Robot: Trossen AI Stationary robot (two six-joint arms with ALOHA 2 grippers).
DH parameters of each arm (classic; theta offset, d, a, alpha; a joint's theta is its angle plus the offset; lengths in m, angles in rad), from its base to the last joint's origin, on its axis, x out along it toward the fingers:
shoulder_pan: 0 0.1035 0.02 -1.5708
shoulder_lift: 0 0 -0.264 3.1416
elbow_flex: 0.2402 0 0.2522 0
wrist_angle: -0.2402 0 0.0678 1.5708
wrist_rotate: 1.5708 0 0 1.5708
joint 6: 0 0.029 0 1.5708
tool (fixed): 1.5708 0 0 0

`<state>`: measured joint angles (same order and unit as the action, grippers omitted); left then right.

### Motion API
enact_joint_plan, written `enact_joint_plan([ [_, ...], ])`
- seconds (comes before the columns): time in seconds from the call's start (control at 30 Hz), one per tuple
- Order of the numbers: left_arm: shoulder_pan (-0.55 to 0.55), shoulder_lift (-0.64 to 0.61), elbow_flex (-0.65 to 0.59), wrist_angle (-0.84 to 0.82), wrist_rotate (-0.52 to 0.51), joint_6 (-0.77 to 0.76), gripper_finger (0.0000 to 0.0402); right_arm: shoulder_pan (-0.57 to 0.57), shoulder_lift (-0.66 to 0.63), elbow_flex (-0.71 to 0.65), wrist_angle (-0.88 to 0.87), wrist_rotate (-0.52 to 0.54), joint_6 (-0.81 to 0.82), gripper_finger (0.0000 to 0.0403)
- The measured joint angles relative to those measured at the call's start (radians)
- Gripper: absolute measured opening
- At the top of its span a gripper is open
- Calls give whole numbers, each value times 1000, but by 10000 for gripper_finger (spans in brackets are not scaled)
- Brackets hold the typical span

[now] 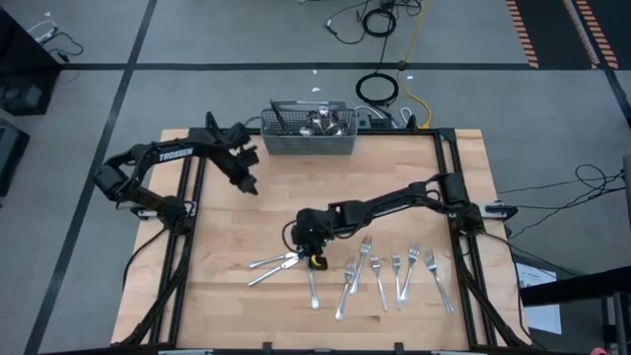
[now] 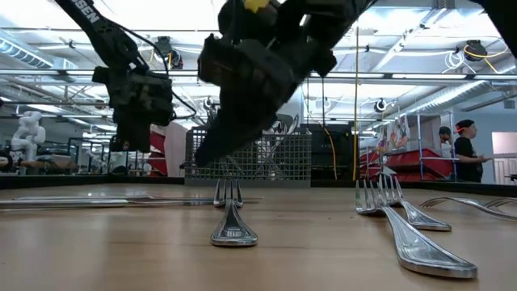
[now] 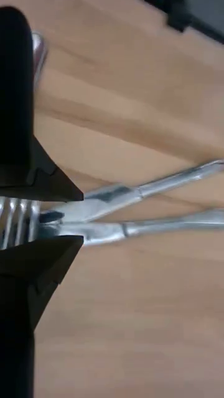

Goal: Sort silverware
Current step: Put the silver knife into the gray utensil holder

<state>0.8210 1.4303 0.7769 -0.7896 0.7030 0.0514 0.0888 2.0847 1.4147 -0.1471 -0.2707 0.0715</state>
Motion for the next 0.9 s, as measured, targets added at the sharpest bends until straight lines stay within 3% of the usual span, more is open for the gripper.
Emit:
enact_joint_plan([
  [0.17,-149,-13,0,-103,67,-44,24,11,-38,2,9,6,-11,83],
  [0.3,-304,-56,-1,-166,55,-95,7,4,-92,2,-31,21,-31,80],
  [0.4,-467,-106,-1,-123,-29,-216,6,11,-105,3,-105,38,-54,80],
  [0.5,-632,-154,-1,-40,-182,-359,8,13,-102,2,-152,33,-61,80],
  [0.67,-830,-175,-1,-3,-379,-548,4,11,-103,2,-180,35,-84,80],
  [0.9,-1072,-175,-1,-2,-516,-773,2,12,-110,2,-219,29,-99,80],
])
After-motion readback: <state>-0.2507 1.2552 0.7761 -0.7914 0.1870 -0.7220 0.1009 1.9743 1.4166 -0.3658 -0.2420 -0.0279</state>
